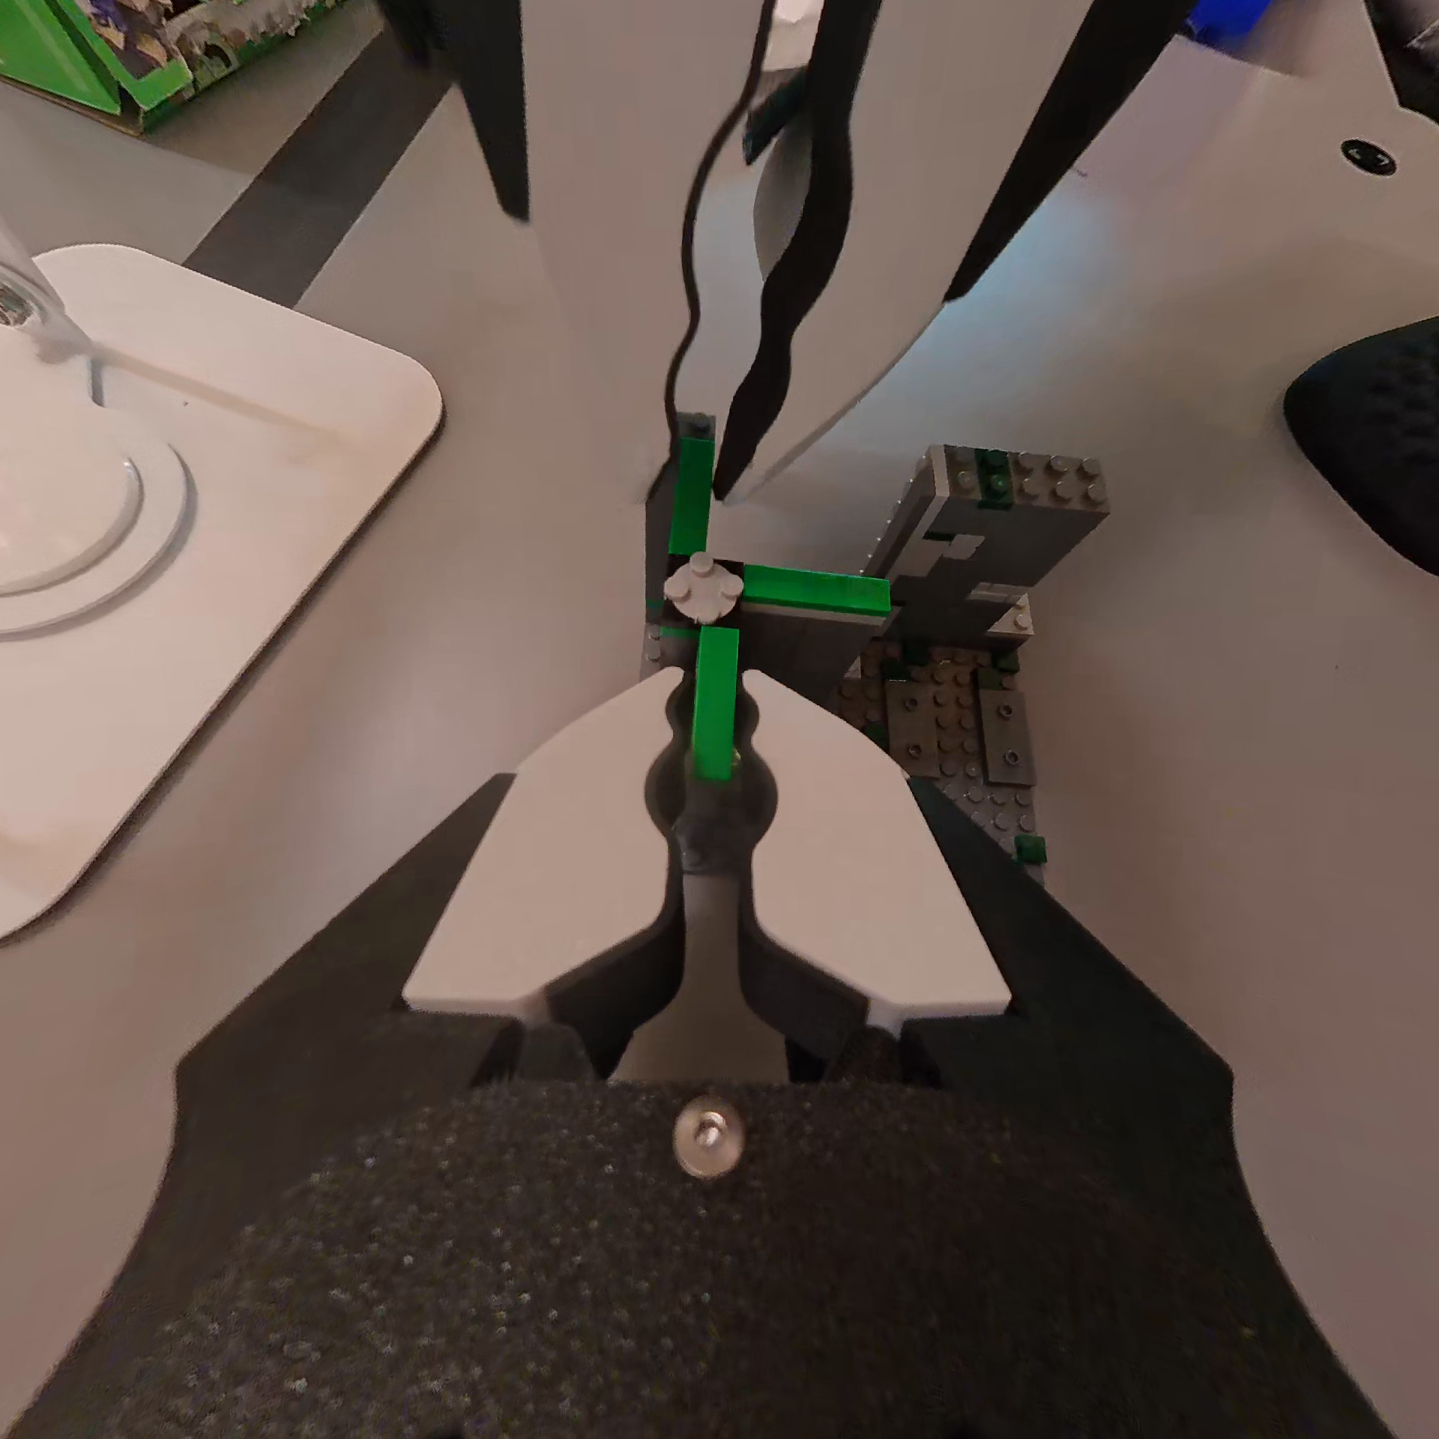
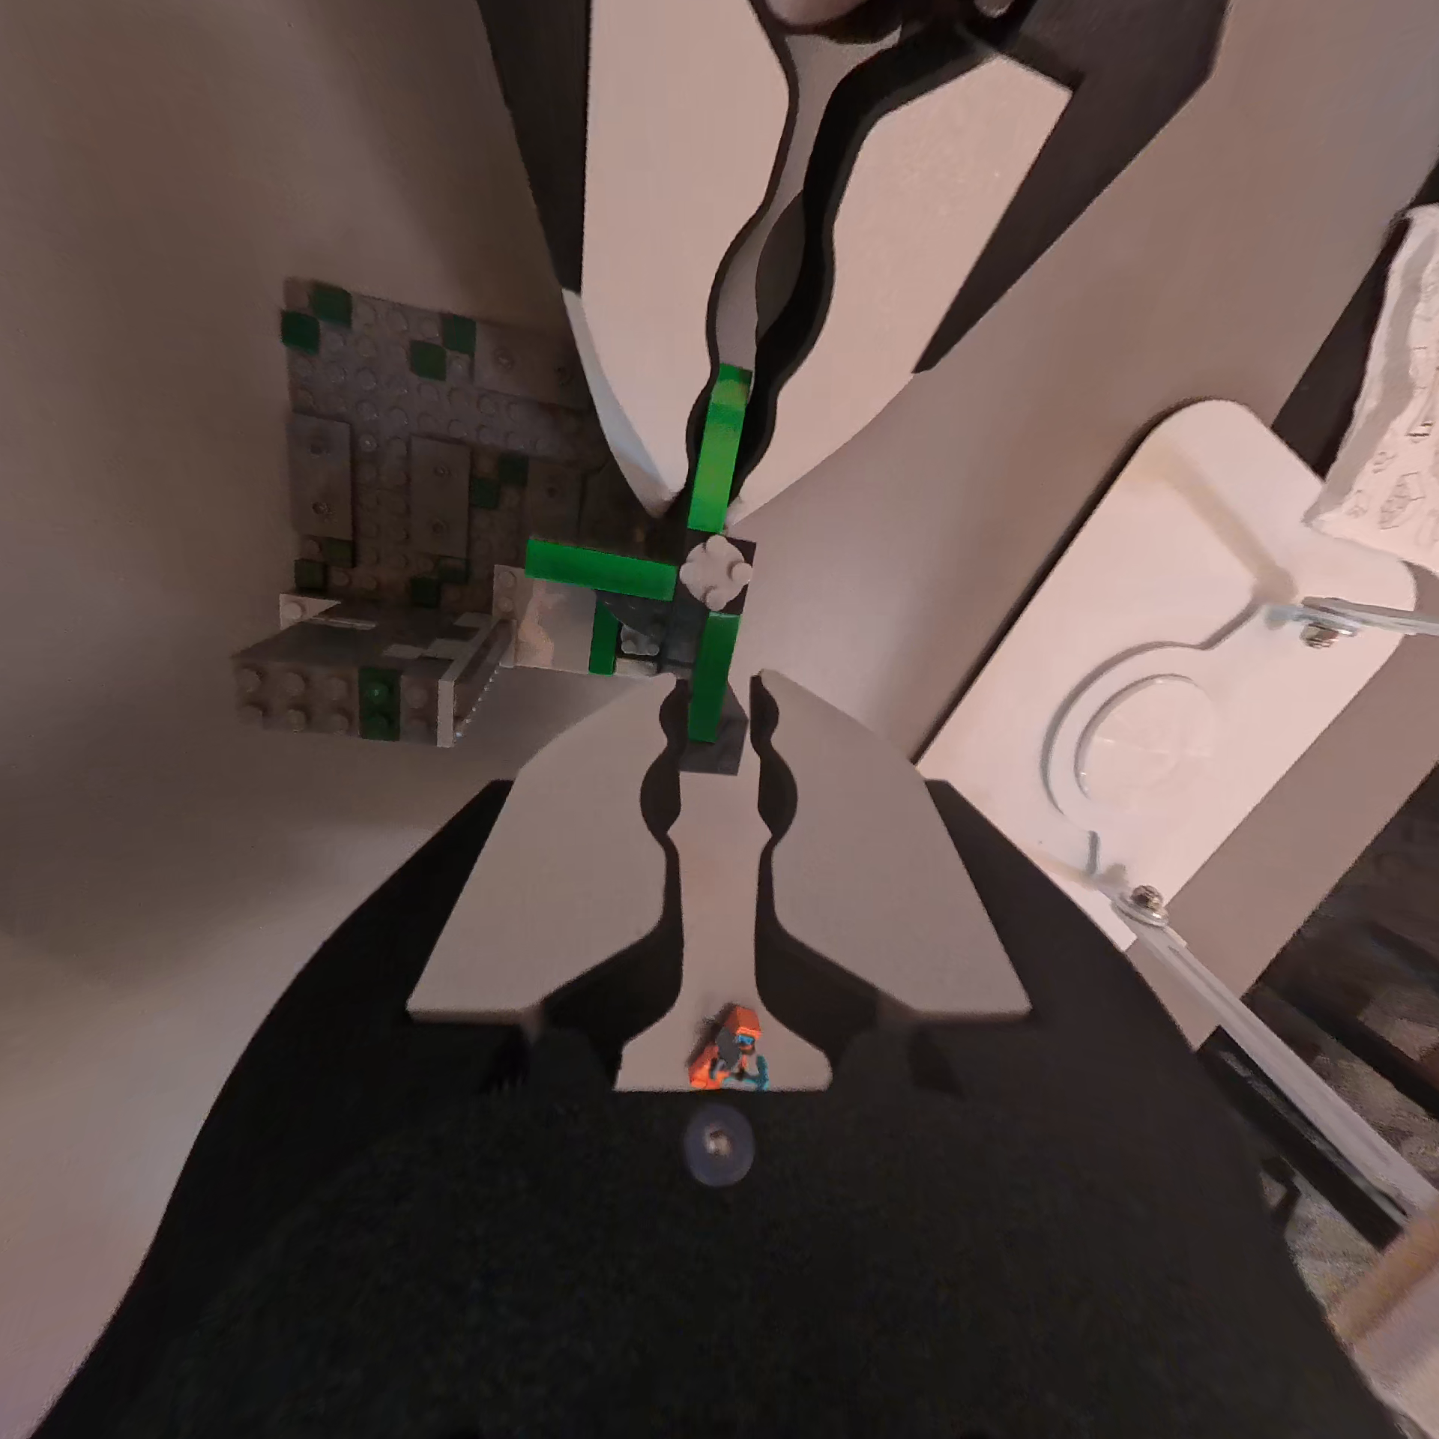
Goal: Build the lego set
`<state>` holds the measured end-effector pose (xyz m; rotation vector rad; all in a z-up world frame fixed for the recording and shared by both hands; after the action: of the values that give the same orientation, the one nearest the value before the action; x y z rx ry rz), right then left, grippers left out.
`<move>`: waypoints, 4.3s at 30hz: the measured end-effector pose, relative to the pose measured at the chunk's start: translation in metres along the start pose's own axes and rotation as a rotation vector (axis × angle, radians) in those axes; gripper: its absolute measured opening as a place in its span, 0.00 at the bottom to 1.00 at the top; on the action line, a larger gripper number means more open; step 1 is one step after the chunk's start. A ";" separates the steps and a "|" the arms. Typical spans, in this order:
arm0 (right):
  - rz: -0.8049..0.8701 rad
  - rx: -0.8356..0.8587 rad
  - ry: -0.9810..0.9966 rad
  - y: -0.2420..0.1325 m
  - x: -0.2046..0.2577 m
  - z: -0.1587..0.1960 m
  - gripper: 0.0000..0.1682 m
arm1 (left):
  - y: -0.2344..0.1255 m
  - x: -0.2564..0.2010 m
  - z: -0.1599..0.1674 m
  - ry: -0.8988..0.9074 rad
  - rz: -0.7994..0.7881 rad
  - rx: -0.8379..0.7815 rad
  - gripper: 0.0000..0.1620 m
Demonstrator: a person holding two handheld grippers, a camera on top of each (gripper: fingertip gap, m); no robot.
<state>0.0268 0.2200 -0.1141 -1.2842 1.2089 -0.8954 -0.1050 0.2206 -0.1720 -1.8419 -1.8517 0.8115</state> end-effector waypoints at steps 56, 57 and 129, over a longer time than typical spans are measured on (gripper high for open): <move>-0.126 0.062 0.103 0.010 -0.008 0.003 0.05 | 0.003 0.003 -0.004 0.051 0.028 0.063 0.05; -0.128 0.054 0.111 0.010 -0.008 0.004 0.05 | 0.003 0.003 -0.004 0.054 0.027 0.064 0.05; -0.111 -0.479 0.811 0.072 0.040 0.044 0.00 | 0.005 0.015 -0.001 0.040 0.128 0.033 0.05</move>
<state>0.0673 0.1997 -0.1959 -1.4097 2.0961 -1.3260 -0.1015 0.2357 -0.1764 -1.9579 -1.7000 0.8370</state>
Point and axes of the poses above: each gripper's, where its closed fingertips meet, y out along the fingers, z out of its underside, x = y × z across the jaws, the point moved 10 cm from there along -y, back along the fingers, and after that the axes turned 5 degrees about x, right-handed, at the moved point
